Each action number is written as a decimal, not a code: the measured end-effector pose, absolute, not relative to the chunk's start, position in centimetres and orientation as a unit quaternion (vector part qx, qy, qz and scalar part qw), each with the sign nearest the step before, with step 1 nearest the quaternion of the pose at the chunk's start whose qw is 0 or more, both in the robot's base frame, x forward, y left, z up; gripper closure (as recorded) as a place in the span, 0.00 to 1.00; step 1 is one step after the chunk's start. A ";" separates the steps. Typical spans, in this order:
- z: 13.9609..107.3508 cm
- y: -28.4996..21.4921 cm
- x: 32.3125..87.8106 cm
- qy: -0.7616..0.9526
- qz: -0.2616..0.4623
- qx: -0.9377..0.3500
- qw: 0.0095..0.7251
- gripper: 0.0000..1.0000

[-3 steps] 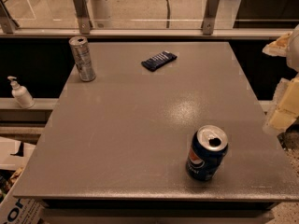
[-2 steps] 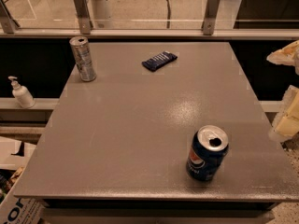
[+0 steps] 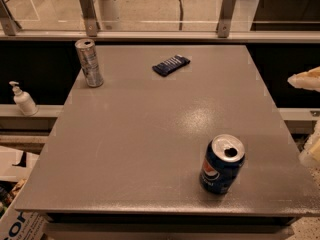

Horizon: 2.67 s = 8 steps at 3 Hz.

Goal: Move pepsi can near redbull can

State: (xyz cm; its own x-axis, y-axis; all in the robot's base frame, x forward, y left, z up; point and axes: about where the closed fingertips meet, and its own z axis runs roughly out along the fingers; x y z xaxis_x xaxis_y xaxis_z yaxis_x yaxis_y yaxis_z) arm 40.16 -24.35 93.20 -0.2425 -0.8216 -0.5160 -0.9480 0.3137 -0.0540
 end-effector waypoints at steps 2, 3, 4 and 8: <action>91.8 -23.2 38.5 0.737 0.234 -0.564 0.289 0.00; 91.2 -21.9 37.7 0.714 0.265 -0.562 0.322 0.00; 90.5 -20.1 36.8 0.692 0.293 -0.564 0.343 0.00; 88.9 -13.7 35.4 0.634 0.335 -0.554 0.423 0.00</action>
Offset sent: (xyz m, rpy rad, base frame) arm -0.0303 0.0177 -0.0218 0.3698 0.0018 0.1053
